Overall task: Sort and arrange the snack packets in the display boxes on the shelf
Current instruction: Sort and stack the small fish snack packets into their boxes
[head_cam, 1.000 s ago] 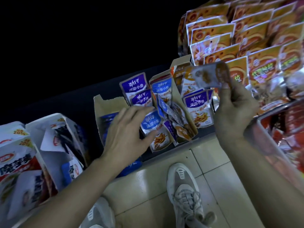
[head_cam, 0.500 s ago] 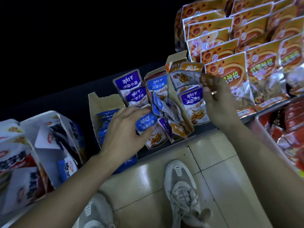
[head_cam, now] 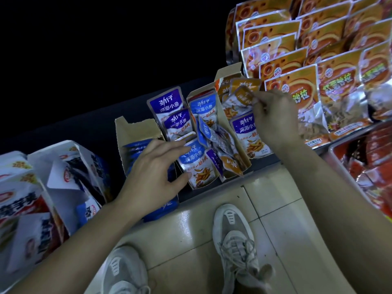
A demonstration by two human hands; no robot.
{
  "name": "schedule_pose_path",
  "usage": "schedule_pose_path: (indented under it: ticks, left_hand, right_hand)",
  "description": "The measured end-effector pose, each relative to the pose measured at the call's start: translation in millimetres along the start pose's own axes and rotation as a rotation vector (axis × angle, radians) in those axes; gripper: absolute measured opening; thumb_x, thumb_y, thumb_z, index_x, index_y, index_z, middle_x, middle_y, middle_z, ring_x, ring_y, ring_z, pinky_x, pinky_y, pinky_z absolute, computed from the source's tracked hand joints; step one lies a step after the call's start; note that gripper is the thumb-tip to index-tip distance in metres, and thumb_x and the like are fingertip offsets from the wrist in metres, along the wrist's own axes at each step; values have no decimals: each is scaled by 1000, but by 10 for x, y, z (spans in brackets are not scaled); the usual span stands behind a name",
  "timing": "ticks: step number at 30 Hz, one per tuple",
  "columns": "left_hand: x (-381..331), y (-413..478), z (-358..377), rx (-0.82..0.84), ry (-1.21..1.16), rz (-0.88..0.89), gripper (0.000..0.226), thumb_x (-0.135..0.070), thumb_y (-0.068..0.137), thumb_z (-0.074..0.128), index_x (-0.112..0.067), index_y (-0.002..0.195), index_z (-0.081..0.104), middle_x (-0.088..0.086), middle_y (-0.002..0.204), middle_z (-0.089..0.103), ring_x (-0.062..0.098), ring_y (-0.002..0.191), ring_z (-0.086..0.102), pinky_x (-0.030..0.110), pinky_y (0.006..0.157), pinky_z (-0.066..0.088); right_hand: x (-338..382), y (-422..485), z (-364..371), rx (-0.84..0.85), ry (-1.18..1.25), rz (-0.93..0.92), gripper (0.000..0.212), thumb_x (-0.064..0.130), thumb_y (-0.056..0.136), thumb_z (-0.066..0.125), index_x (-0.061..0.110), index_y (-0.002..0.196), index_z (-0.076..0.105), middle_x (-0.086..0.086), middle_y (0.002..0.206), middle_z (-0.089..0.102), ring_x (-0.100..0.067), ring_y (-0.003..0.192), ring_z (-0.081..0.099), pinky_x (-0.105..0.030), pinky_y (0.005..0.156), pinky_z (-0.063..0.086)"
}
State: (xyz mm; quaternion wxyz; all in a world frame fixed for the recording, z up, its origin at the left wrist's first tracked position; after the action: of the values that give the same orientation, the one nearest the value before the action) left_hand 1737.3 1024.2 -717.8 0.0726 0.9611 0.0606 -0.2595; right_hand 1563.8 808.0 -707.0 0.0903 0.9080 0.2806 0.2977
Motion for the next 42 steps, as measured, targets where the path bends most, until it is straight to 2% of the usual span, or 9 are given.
schedule_pose_path:
  ticks: [3, 6, 10, 13, 21, 27, 30, 35, 42]
  left_hand:
    - [26, -95, -231, -73, -67, 56, 41, -28, 84, 74, -16, 123, 71, -5, 128, 66, 16, 118, 58, 20, 106, 36]
    - [118, -305, -470, -58, -31, 92, 40, -40, 81, 78, -17, 115, 74, -8, 114, 69, 18, 107, 61, 33, 97, 45]
    - [208, -594, -405, 192, 170, 58, 74, -78, 66, 70, -29, 122, 70, -14, 119, 59, 15, 109, 53, 42, 88, 48]
    - [174, -624, -294, 183, 245, 90, 57, -70, 70, 64, -29, 109, 73, -8, 118, 57, 22, 108, 53, 42, 85, 49]
    - [303, -433, -463, -117, 136, -86, 21, -36, 89, 61, -18, 84, 71, -7, 92, 63, 16, 77, 62, 39, 62, 54]
    - [351, -433, -430, -23, 91, -64, 32, -56, 79, 66, -26, 76, 77, -10, 101, 65, 15, 90, 61, 42, 76, 53]
    - [390, -483, -417, 55, 108, -84, 52, -73, 81, 53, -29, 89, 80, -11, 115, 66, 16, 101, 59, 41, 85, 50]
    - [481, -442, -499, -93, 299, -46, 41, -35, 91, 69, -20, 128, 69, 1, 129, 63, 30, 105, 57, 51, 83, 51]
    - [505, -361, -438, 42, 429, -174, 104, -75, 58, 75, -29, 148, 47, 3, 142, 47, 33, 121, 39, 51, 94, 45]
  right_hand:
    - [212, -182, -95, -90, -38, 8, 51, 30, 95, 56, 16, 143, 49, -10, 130, 57, -35, 115, 47, -39, 92, 34]
    - [683, -578, -86, -108, 105, -197, 44, 27, 90, 65, 9, 129, 62, -12, 128, 58, -36, 114, 51, -41, 93, 36]
    - [1075, -1128, 219, 98, 272, -360, 29, 25, 85, 74, 12, 110, 73, -5, 119, 65, -32, 110, 56, -52, 86, 42]
    - [1196, -1371, 446, 271, 281, -443, 31, 28, 86, 72, 15, 115, 72, 1, 122, 64, -26, 113, 55, -49, 87, 42]
    - [1114, -1543, 636, 379, 342, -318, 37, 18, 89, 65, 13, 125, 63, 1, 117, 63, -17, 109, 54, -43, 88, 43]
    - [1096, -1576, 641, 373, 350, -296, 41, 20, 89, 63, 16, 130, 60, 3, 127, 57, -17, 114, 53, -45, 92, 43]
    - [1152, -1566, 623, 395, 365, -300, 57, 24, 88, 63, 21, 143, 47, 5, 142, 46, -19, 126, 46, -45, 98, 41]
    - [1196, -1646, 743, 434, 291, -407, 35, 36, 90, 60, 21, 120, 70, 3, 144, 53, -28, 131, 42, -50, 94, 41]
    - [1208, -1638, 723, 377, 302, -415, 29, 33, 89, 64, 19, 113, 74, 0, 135, 59, -30, 125, 47, -47, 92, 40]
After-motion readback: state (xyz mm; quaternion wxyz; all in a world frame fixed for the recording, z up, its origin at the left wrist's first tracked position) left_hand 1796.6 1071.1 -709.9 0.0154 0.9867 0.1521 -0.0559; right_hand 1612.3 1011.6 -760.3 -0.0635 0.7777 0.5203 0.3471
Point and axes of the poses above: each hand's wrist, its own y-axis towards the middle knuckle, its own z-axis out of the palm, x = y × z, the point moved 6 cm from there along y, towards the middle knuckle
